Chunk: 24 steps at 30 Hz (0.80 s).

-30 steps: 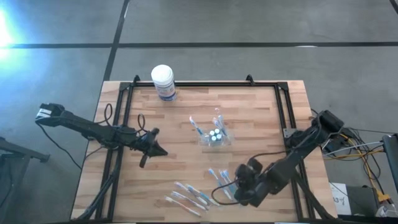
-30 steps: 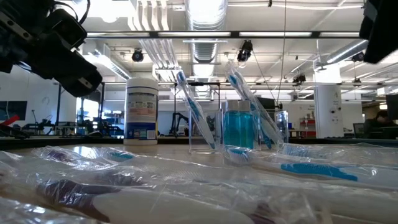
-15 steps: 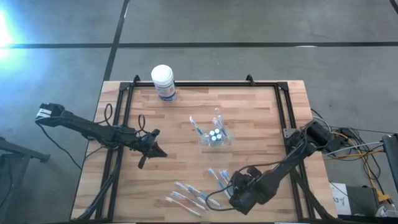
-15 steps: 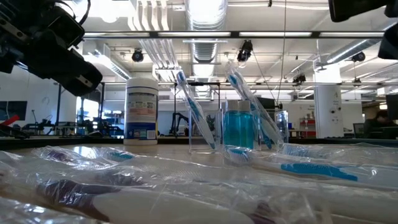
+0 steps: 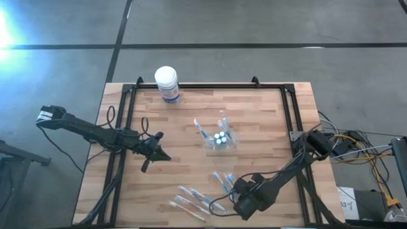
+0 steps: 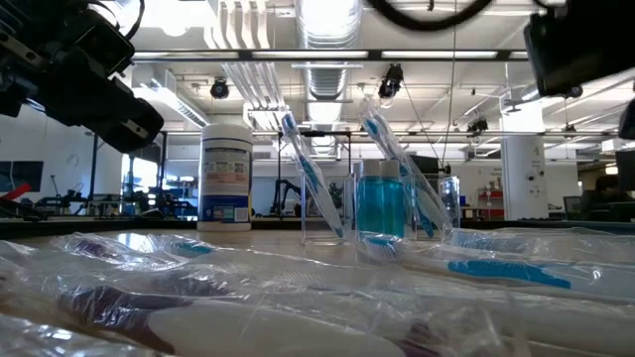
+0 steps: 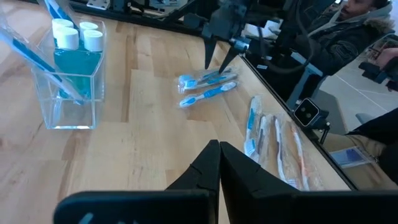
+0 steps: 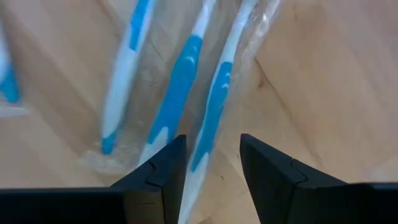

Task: Pick & Place toothbrushing station
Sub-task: Put the blue toothbrush into the transparent organizer

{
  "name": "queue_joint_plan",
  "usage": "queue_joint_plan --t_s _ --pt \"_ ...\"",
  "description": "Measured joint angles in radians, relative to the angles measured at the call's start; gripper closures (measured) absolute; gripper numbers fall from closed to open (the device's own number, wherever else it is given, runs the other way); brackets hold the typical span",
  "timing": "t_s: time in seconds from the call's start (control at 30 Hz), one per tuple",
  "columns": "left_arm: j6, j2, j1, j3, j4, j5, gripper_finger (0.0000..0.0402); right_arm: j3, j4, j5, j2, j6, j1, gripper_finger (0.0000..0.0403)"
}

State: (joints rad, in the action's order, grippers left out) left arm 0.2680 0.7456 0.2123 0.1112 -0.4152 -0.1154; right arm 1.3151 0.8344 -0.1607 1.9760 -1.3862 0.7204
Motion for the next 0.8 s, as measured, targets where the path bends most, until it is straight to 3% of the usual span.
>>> queue_joint_plan --t_s 0.43,0.8 --pt "0.002 0.000 0.000 -0.001 0.005 0.000 0.0390 0.001 0.022 0.057 0.027 0.073 -0.018 0.0279" --pt "-0.009 0.000 0.000 -0.001 0.005 0.000 0.0390 -0.010 0.041 0.057 0.026 0.153 -0.030 0.0382"
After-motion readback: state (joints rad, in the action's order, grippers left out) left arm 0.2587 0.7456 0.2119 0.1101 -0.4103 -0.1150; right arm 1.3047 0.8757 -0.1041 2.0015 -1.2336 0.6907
